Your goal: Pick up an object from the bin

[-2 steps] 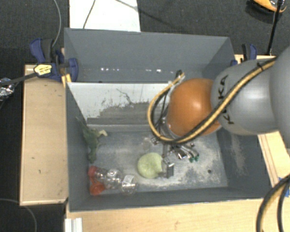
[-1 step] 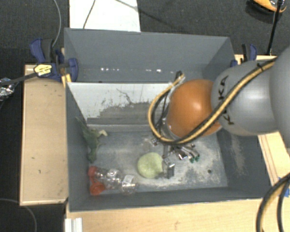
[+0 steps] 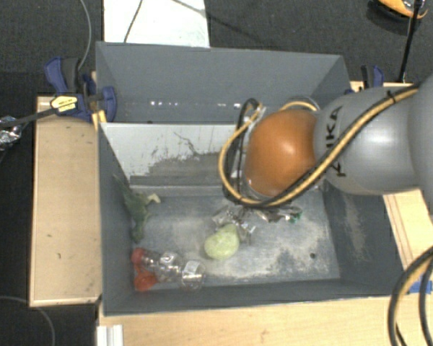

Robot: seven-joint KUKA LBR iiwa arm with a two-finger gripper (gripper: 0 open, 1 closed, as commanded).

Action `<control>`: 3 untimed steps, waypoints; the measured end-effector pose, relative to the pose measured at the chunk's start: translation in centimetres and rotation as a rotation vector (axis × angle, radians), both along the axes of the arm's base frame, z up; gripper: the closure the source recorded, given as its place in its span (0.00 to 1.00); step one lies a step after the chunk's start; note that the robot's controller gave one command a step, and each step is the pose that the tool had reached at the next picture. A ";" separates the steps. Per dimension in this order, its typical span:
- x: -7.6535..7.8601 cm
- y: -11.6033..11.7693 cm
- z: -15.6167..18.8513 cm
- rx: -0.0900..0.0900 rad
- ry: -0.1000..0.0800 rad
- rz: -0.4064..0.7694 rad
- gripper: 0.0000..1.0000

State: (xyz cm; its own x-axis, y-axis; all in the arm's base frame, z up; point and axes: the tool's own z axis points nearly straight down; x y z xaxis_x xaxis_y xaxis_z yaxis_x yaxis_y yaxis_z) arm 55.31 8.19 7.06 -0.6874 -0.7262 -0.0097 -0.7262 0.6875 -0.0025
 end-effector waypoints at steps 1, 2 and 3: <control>0.0 0.0 0.0 0.000 0.000 -0.002 1.00; -1.2 0.0 0.0 0.000 0.000 0.019 1.00; -0.2 -0.7 0.0 0.002 0.000 0.044 1.00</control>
Offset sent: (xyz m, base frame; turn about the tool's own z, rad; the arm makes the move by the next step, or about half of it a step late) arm -0.0305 0.0012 -0.0006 -0.0572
